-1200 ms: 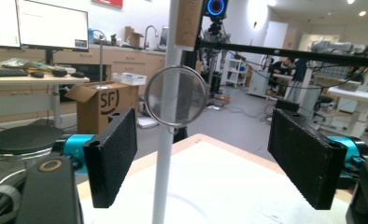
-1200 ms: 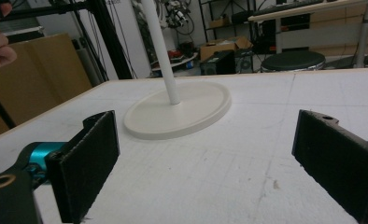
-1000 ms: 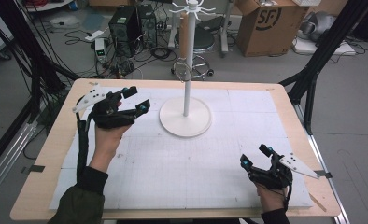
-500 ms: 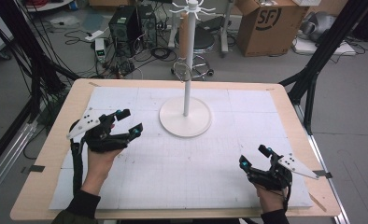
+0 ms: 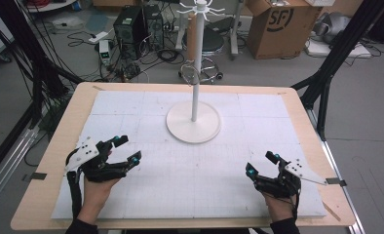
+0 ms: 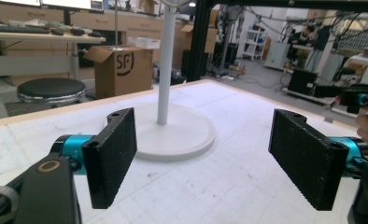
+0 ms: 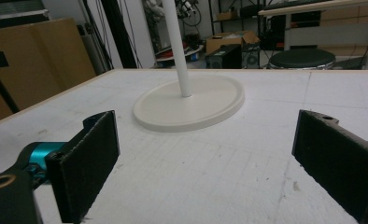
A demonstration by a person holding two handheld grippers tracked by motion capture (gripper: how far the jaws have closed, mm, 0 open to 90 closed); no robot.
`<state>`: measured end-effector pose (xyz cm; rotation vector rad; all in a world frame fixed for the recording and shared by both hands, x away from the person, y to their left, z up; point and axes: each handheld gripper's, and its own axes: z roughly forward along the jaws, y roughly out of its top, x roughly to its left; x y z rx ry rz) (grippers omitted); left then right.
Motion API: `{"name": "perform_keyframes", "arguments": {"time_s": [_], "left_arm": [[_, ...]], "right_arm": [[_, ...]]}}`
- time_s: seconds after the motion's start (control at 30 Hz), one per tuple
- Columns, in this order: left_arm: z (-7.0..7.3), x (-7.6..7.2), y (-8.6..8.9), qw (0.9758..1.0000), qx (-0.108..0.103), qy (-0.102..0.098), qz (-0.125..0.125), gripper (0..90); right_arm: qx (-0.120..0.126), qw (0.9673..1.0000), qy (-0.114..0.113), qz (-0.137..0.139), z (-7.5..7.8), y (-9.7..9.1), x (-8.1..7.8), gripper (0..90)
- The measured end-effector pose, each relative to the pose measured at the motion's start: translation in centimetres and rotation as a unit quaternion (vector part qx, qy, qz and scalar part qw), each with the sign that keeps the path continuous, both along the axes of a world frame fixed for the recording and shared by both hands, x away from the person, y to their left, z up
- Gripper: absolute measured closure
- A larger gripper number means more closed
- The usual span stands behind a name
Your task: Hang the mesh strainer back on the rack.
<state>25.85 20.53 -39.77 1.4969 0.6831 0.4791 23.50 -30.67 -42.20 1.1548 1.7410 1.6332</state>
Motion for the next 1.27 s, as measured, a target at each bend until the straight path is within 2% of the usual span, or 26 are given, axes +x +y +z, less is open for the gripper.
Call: {"name": "perform_keyframes", "arguments": {"time_s": [0.1, 0.17, 0.37, 0.47, 0.63, 0.8, 0.9, 1.27], "left_arm": [[-0.4, -0.7, 0.5, 0.9999, 0.002, -0.013, 0.007, 24.4], [-0.9, -1.0, 0.9, 0.9998, -0.002, -0.012, 0.014, 24.4], [-2.1, -1.8, 1.5, 0.9988, 0.013, -0.01, 0.045, 24.5], [-2.3, -1.9, 1.6, 0.9988, 0.011, -0.006, 0.047, 25.0], [-2.7, -2.0, 1.7, 0.9987, 0.009, 0.002, 0.05, 24.9], [-3.2, -1.7, 1.9, 0.9985, 0.02, 0.023, 0.046, 25.0], [-3.5, -1.5, 2.1, 0.9983, 0.013, 0.032, 0.046, 25.0], [-3.6, -1.5, 2.1, 0.9981, 0.013, 0.032, 0.051, 24.5]], "right_arm": [[-0.001, 1.0, 0.003, 0.006, 0.0, 0.3, 0.2, 6.5], [-0.002, 0.9999, 0.009, 0.011, -0.1, 0.6, 0.3, 6.5], [-0.023, 0.9993, 0.006, 0.029, 0.0, 1.6, 1.1, 6.5], [-0.029, 0.9991, 0.007, 0.03, -0.1, 1.8, 1.6, 6.5], [-0.025, 0.9991, 0.015, 0.03, -0.2, 1.7, 2.2, 6.5], [-0.031, 0.9988, 0.01, 0.037, 0.0, 2.1, 2.8, 6.5], [-0.039, 0.9983, 0.01, 0.041, -0.1, 2.4, 2.9, 6.4], [-0.036, 0.9986, 0.006, 0.039, 0.0, 2.4, 2.7, 6.5]]}}
